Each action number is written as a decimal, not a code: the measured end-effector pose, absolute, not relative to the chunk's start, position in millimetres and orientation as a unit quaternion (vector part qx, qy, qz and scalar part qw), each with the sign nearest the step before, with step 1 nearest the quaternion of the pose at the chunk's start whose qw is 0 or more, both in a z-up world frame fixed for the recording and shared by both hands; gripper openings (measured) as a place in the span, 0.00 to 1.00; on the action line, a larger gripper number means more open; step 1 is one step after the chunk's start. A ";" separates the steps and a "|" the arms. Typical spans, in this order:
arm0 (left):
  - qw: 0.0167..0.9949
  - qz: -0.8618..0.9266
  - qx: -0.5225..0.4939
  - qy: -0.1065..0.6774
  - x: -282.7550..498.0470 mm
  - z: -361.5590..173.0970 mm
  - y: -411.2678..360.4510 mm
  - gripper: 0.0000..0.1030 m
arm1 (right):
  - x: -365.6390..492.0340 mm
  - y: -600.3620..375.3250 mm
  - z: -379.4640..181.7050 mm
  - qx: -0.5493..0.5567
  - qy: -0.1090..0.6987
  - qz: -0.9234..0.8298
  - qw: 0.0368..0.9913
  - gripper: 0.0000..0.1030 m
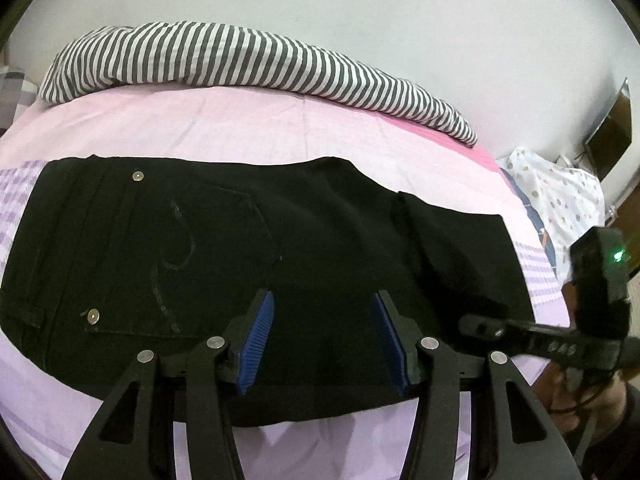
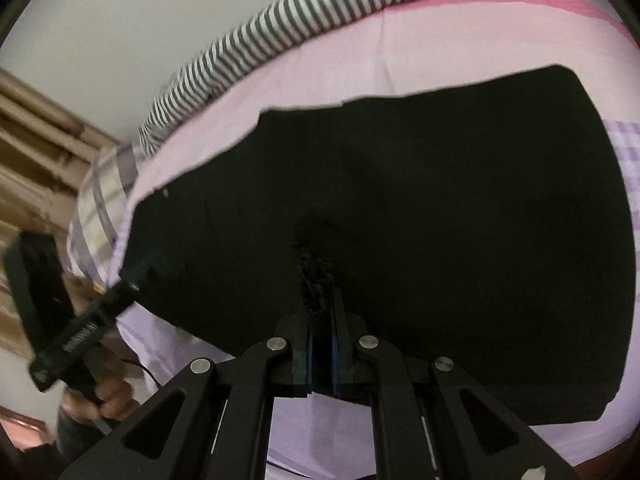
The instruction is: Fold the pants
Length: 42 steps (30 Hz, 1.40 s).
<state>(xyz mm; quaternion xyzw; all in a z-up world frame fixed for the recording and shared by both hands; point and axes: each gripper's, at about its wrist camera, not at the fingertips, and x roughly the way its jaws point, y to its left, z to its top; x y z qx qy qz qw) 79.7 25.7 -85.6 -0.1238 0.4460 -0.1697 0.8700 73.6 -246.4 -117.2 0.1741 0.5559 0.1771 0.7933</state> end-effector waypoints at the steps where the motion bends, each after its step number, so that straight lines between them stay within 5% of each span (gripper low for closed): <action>1: 0.869 -0.175 -0.125 0.445 78.4 -84.9 26.1 0.51 | 72.6 -245.3 -118.5 0.168 0.557 0.176 0.794 0.08; 7: 0.844 -0.228 -0.155 0.460 79.4 -85.8 16.1 0.51 | 73.1 -237.9 -109.1 0.147 0.547 0.173 0.806 0.10; 11: 0.838 -0.237 -0.154 0.466 81.4 -86.7 8.5 0.51 | 67.0 -234.6 -107.5 0.131 0.547 0.192 0.805 0.31; 16: 0.821 -0.255 -0.163 0.484 82.8 -90.4 0.0 0.51 | 58.2 -235.1 -103.7 0.126 0.542 0.196 0.808 0.33; 20: 0.803 -0.271 -0.183 0.499 83.7 -93.6 -3.7 0.51 | 48.0 -250.7 -91.6 0.151 0.523 0.203 0.814 0.49; 28: 0.755 -0.290 -0.214 0.547 96.4 -108.3 -25.2 0.51 | 37.2 -309.2 -70.9 0.209 0.453 0.130 0.857 0.52; 42: 0.682 -0.289 -0.276 0.613 115.1 -134.3 -53.8 0.50 | 48.2 -349.6 -77.4 0.280 0.448 0.081 0.845 0.52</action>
